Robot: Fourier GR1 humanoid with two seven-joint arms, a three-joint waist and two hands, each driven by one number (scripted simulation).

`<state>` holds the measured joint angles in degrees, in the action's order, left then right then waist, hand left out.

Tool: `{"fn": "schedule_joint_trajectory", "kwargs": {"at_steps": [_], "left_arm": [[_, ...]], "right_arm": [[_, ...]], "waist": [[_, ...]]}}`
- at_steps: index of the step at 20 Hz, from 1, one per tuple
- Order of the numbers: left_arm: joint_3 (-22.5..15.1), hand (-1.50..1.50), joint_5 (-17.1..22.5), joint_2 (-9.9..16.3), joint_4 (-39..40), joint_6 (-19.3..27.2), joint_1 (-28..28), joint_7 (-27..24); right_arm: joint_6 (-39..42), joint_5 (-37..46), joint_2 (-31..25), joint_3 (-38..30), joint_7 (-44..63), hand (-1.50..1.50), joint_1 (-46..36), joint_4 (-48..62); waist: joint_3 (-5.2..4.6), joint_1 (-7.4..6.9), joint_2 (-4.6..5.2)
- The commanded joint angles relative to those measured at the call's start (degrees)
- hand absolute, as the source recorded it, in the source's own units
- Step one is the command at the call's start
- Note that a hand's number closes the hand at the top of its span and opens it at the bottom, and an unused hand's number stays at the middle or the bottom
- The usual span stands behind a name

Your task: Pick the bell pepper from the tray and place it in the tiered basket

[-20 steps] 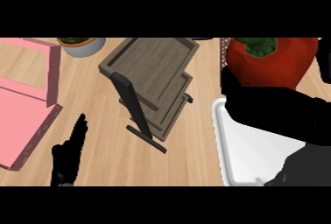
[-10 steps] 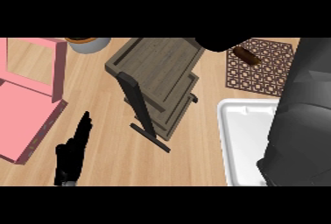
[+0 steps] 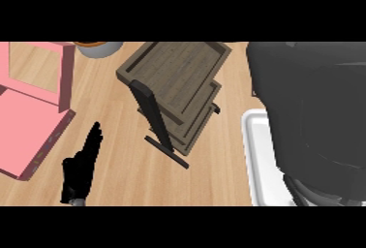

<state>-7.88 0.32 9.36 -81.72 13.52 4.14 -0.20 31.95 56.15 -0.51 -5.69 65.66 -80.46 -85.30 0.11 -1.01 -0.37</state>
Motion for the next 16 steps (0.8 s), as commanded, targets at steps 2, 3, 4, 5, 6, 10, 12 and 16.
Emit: {"fn": "schedule_joint_trajectory", "kwargs": {"at_steps": [2, 3, 4, 5, 6, 10, 12, 16], "left_arm": [[-1.6, 0.0, -1.3, -1.7, 1.0, 1.3, -1.5, 3.5], [-0.6, 0.0, -0.9, -0.9, 1.8, 0.7, -0.9, 1.7], [-1.9, 0.0, -0.7, -0.8, -0.5, -0.3, 0.5, 2.7], [-2.0, 0.0, -0.8, -1.8, 1.4, 0.1, 1.4, 0.3], [-1.6, 0.0, -0.8, -0.8, 0.7, -0.4, 1.3, 1.2], [-1.2, 0.0, -1.3, -1.2, 2.3, 0.3, -1.0, 2.3], [-1.1, 0.0, -0.8, -1.9, 1.9, 0.3, -2.1, 2.9], [-0.4, 0.0, -1.3, -2.1, 3.4, 1.3, -1.9, 2.6]], "right_arm": [[-10.3, -2.6, 0.5, -0.8, 10.3, 1.5, 2.0, 3.3], [-12.4, -4.8, 0.5, -4.8, 11.1, 1.5, 0.6, 3.1], [-15.4, -5.2, 0.5, -5.3, 10.3, -1.5, 2.9, 3.0], [-17.7, -6.0, 0.5, -5.9, 10.2, -1.5, 2.5, 3.6], [-18.8, -8.0, 0.5, -4.9, 11.5, -1.5, 2.8, 3.2], [-27.9, -8.7, 0.5, -4.6, 8.9, -1.5, 4.3, 2.3], [-32.2, -8.8, 0.5, -4.8, 8.0, -1.5, 3.4, 0.5], [-38.2, -6.8, 0.5, -4.5, 7.5, -1.5, 4.0, -2.8]], "waist": [[-0.17, -0.4, 0.45], [-0.19, -0.89, 0.49], [-0.13, -1.45, 0.49], [-0.21, -1.72, 0.65], [-0.19, -1.86, 0.45], [-0.2, -1.44, 0.63], [-0.2, -1.21, 0.48], [-0.17, 0.13, 0.22]]}}
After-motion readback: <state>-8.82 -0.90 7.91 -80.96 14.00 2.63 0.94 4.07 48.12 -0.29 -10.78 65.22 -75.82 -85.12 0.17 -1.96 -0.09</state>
